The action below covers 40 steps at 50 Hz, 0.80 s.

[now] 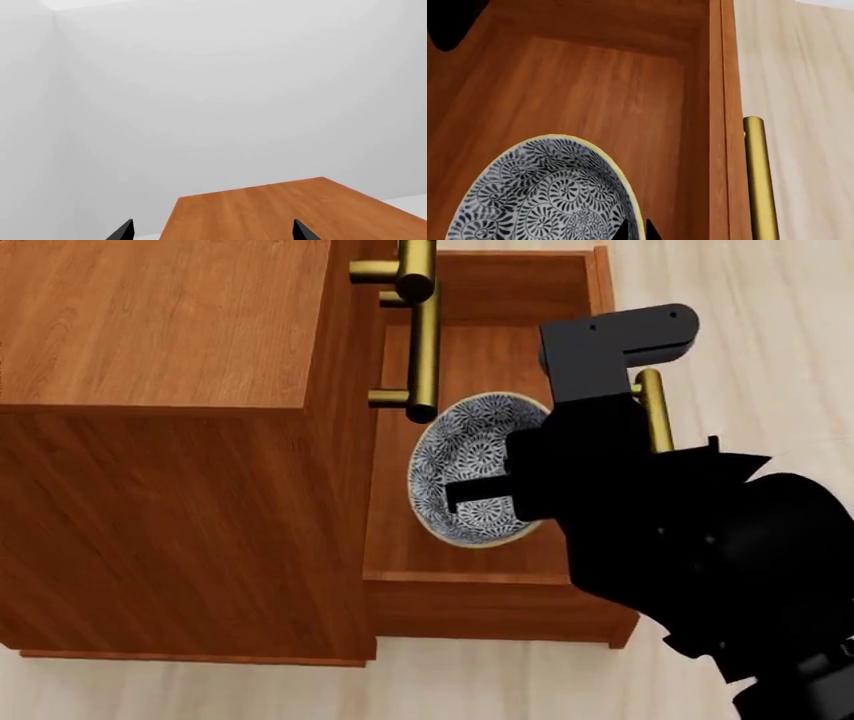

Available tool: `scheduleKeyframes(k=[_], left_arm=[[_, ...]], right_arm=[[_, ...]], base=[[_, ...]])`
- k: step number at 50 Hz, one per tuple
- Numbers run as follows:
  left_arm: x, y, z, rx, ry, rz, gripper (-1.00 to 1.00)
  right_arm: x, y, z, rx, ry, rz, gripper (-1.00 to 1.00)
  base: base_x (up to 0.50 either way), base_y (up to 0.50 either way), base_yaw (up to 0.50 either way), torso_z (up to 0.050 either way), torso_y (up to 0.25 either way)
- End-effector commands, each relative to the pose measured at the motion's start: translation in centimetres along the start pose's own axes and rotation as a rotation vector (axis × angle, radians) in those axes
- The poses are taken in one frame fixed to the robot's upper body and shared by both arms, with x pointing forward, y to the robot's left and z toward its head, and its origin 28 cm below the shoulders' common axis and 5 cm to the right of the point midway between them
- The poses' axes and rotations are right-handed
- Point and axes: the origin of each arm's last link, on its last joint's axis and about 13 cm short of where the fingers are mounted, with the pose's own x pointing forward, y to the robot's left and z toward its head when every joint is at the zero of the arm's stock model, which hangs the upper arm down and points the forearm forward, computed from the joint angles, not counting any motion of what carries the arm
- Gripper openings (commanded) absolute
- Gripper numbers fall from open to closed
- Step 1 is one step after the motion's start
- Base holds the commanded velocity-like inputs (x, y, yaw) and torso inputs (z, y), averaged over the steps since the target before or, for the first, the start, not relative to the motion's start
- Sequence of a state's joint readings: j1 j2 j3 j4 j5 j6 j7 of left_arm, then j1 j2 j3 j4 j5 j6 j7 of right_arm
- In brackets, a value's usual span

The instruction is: Put the bowl in the bottom drawer of the cabinet.

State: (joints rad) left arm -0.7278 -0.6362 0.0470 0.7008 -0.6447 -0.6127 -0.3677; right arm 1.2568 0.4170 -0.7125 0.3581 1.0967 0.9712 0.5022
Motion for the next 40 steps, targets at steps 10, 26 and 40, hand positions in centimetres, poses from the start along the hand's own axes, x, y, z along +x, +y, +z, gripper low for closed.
scheduleKeyframes(k=[10,26,40], left_arm=[[-0.01,0.12,0.08,0.003,0.000,0.002,1.00],[-0.06,0.07,0.10,0.001,0.000,0.002,1.00],[0.03,-0.02,0.03,-0.002,0.000,-0.001,1.00]], right_arm=[[1.37,0.23,-1.02,-0.014,0.034,0.008,-1.00],[1.17,0.16,-1.12,-0.020,0.049,0.019,1.00],[0.78,-0.18,-1.01,-0.028,0.049,0.005,1.00]], base=[[0.00,0.00,0.00,0.000,-0.004],[0.01,0.00,0.00,0.000,-0.007],[0.00,0.00,0.00,0.000,-0.005]])
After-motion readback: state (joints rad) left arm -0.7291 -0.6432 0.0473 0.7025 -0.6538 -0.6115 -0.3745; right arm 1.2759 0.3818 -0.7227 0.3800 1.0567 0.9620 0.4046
